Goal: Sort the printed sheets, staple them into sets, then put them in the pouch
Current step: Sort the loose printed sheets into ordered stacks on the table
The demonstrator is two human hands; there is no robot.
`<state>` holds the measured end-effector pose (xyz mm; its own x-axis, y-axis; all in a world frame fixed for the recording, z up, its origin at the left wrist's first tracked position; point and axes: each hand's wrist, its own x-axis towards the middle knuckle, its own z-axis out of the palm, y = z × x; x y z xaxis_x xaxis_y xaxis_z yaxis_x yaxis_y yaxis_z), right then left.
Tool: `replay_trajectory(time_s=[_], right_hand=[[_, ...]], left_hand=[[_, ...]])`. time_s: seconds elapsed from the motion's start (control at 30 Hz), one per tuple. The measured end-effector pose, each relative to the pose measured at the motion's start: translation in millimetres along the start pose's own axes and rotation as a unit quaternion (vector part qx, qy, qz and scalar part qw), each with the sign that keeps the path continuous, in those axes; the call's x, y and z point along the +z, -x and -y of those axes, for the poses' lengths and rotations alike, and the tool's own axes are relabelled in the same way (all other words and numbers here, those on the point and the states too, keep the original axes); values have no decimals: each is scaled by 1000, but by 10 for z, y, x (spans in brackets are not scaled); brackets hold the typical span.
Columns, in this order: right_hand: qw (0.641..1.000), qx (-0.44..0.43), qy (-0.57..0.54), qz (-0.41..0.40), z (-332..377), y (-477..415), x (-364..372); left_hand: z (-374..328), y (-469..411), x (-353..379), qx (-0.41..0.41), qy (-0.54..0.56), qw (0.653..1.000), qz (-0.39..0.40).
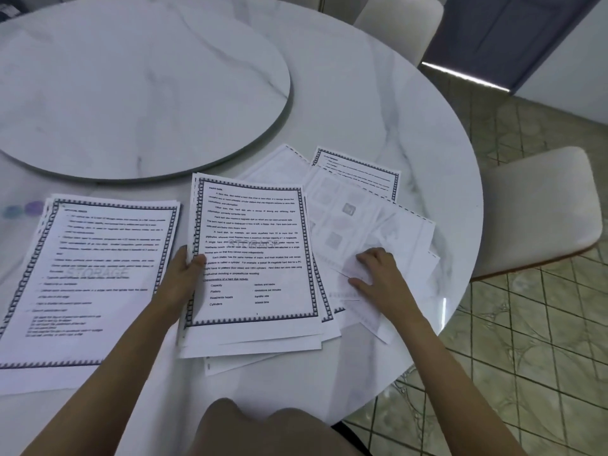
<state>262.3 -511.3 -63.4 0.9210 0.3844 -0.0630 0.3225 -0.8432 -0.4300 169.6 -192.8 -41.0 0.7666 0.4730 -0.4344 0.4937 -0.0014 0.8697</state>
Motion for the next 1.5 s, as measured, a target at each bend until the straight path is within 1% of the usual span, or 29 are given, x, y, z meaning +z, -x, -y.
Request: replay_trajectory(time_s=[0.17, 0.3, 0.43, 0.53, 0.63, 0.73, 0.83, 0.9, 0.97, 1.03, 1.07, 1.2, 1.4, 1.5], right_hand=[[999, -30, 40, -8, -8, 24, 0], [992, -75, 87, -43, -45, 11, -30], [983, -94, 120, -103, -91, -32, -122], [978, -77, 108, -160, -124, -41, -311], [971, -52, 44, -230, -181, -94, -576], [955, -34, -71, -287, -178, -172, -869], [933, 18, -186, -307, -161, -233, -1105], [901, 65, -301, -307, -180, -269, -1179], [852, 120, -416, -295, -174, -285, -1192], [804, 166, -500, -276, -183, -296, -1152], [793, 184, -519, -263, -190, -298, -1123], [784, 238, -533, -211, -259, -288, -963], [774, 276, -537, -191, -301, -226, -818], [777, 289, -527, -186, -327, -198, -781]], left_hand=[[68, 4, 74, -7, -27, 999, -16], [54, 48, 106, -22, -18, 999, -22], [69, 79, 157, -17, -4, 999, -31], [64, 115, 232, -6, -1, 999, -46], [69, 150, 282, 1, -8, 998, -66], [76, 168, 308, 10, -15, 997, -74], [79, 176, 329, 8, -13, 997, -78], [91, 176, 326, 4, -16, 997, -74], [116, 161, 308, 2, -21, 997, -71], [123, 160, 305, 0, -24, 997, -74], [116, 170, 307, 1, -25, 997, -75], [123, 185, 305, 10, -25, 997, -72], [124, 195, 290, 23, -41, 996, -73], [183, 145, 243, 23, -50, 997, -63]])
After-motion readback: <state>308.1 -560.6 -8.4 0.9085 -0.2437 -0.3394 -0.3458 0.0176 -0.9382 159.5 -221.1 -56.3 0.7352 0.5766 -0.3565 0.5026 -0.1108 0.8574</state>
